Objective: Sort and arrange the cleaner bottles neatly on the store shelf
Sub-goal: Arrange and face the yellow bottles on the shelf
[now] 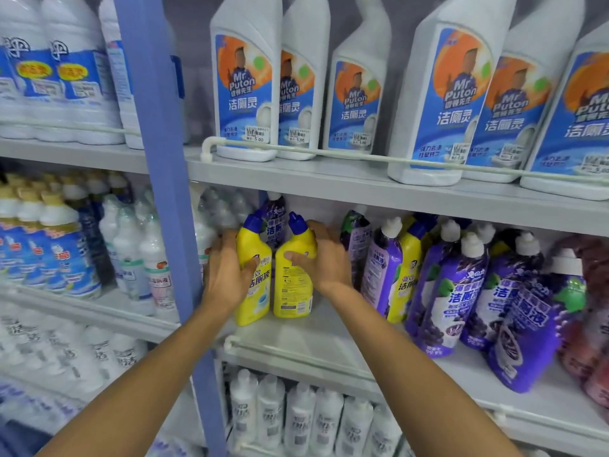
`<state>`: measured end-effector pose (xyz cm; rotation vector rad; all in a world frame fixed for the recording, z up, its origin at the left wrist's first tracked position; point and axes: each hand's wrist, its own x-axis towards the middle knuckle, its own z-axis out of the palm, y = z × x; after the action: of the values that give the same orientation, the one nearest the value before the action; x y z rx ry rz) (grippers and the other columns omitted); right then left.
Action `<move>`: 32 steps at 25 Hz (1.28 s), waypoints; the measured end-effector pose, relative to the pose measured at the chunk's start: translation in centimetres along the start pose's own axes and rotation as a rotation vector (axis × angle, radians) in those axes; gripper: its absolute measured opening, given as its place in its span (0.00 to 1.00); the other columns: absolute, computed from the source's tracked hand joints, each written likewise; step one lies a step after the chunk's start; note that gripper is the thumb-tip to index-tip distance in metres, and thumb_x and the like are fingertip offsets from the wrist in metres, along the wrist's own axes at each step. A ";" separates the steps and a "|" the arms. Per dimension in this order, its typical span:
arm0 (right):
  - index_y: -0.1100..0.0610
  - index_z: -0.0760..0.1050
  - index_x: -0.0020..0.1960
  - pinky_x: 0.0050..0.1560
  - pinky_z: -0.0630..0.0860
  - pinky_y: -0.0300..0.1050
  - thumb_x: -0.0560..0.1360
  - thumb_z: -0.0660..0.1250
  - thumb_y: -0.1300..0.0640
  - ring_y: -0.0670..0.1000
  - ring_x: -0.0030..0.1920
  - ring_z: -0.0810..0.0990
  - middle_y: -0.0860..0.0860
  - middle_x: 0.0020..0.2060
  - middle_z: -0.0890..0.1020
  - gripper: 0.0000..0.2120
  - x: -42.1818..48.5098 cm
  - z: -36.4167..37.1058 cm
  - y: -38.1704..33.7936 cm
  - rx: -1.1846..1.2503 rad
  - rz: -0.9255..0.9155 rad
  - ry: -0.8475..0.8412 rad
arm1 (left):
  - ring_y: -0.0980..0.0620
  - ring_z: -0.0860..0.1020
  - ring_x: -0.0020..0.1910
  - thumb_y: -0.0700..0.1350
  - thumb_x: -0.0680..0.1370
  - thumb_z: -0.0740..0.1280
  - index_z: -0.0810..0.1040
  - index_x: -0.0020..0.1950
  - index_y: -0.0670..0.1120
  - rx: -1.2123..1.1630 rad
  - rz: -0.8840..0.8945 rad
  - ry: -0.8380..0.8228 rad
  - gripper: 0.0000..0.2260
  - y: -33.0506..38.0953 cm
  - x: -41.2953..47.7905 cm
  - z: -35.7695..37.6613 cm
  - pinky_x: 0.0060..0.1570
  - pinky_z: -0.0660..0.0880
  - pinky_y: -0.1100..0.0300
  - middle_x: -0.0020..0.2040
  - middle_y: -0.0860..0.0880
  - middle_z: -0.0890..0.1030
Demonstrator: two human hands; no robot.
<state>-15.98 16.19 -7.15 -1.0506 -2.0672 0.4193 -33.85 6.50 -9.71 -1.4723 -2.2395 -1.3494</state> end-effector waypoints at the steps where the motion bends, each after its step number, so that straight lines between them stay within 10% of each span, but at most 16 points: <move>1: 0.46 0.68 0.73 0.52 0.77 0.53 0.69 0.77 0.39 0.62 0.62 0.79 0.54 0.66 0.76 0.37 0.0 0.0 0.1 0.003 -0.009 -0.003 | 0.33 0.76 0.58 0.46 0.76 0.74 0.69 0.66 0.42 -0.006 0.006 -0.004 0.23 0.0 0.0 0.0 0.51 0.76 0.41 0.60 0.38 0.76; 14: 0.48 0.69 0.69 0.47 0.78 0.56 0.71 0.74 0.37 0.65 0.58 0.80 0.55 0.63 0.77 0.32 -0.7 -0.8 2.3 -0.173 0.114 0.180 | 0.39 0.82 0.50 0.61 0.70 0.74 0.72 0.60 0.49 -0.168 -0.080 -0.156 0.26 2.3 0.7 2.4 0.48 0.80 0.46 0.52 0.43 0.83; 19: 0.45 0.69 0.67 0.54 0.81 0.58 0.69 0.75 0.36 0.59 0.56 0.83 0.52 0.57 0.84 0.31 -1.3 1.0 5.1 0.140 0.225 0.163 | 0.44 0.83 0.46 0.60 0.68 0.72 0.73 0.61 0.55 -0.267 -0.040 -0.139 0.23 1.1 0.1 4.6 0.48 0.81 0.48 0.48 0.49 0.84; 32: 0.51 0.73 0.53 0.48 0.79 0.54 0.75 0.61 0.34 0.58 0.45 0.82 0.52 0.46 0.82 0.20 3.2 5.6 3.7 -0.085 0.275 0.352 | 0.45 0.83 0.41 0.47 0.71 0.78 0.78 0.52 0.48 -0.375 -0.076 -0.170 0.14 1.0 6.3 9.5 0.41 0.78 0.54 0.43 0.46 0.86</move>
<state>-19.32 21.25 -11.41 -1.3619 -1.6474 0.2599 -33.10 17.80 -11.30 -1.6873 -2.2497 -1.8122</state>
